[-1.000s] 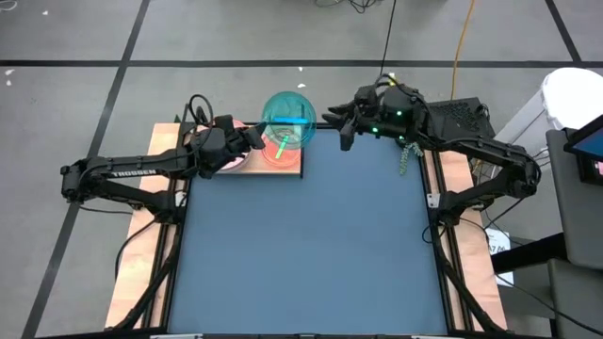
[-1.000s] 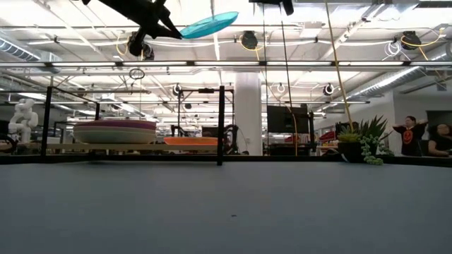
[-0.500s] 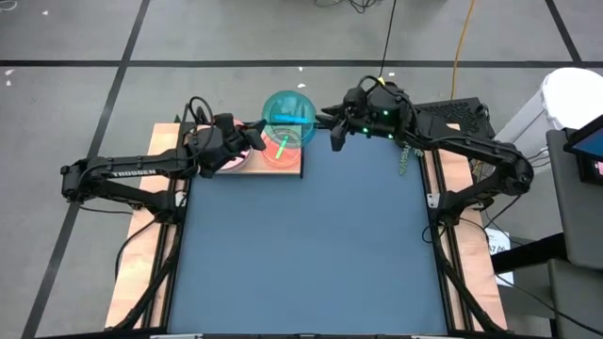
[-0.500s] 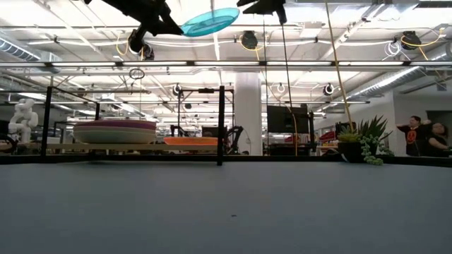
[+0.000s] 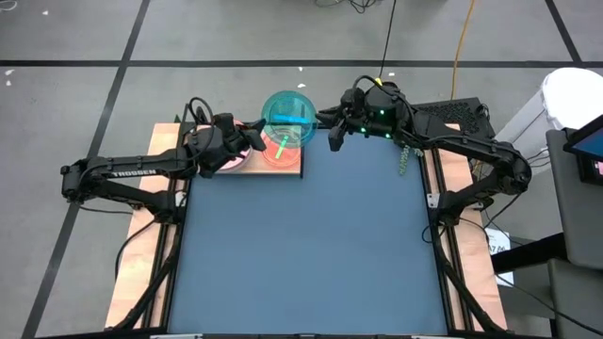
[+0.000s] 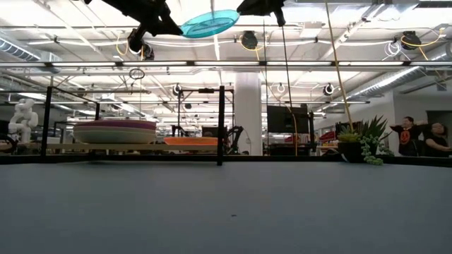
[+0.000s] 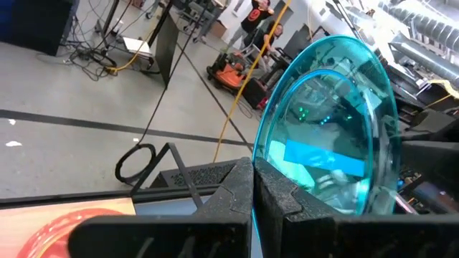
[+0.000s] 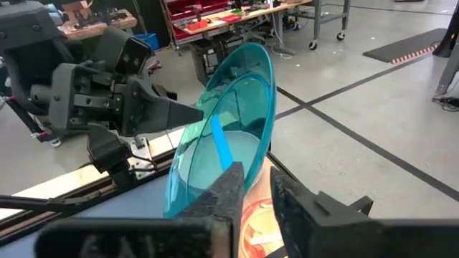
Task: Place and stack plates onto a shelf
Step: Stack the blue plate on top of the green plate on the shelf
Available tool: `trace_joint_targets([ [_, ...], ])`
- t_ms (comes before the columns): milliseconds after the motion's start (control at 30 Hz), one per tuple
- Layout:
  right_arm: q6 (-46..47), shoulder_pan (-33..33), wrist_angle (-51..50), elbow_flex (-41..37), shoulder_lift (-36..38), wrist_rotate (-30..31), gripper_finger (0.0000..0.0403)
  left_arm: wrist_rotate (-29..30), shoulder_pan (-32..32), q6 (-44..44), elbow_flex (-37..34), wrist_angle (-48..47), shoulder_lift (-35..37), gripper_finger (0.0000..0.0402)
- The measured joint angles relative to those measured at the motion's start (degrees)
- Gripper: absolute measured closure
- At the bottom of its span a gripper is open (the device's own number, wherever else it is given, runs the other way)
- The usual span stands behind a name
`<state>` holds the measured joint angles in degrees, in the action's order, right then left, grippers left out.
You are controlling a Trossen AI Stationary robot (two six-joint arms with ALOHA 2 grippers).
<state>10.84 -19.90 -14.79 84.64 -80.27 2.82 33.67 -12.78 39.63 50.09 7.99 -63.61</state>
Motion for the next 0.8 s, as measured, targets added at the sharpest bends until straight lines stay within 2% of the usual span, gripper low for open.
trace_joint_targets([
  [200, 0.42, 0.0, 0.08, -0.04, -1.19, -0.01, 0.0384, 0.44, 0.35, -0.25, -0.01, -0.12, 0.0, 0.0401],
  [800, 1.73, 0.07, 0.14, -0.04, -1.49, 0.64, 0.0399, 0.39, 1.21, -0.74, -0.01, -0.13, 0.0, 0.0401],
])
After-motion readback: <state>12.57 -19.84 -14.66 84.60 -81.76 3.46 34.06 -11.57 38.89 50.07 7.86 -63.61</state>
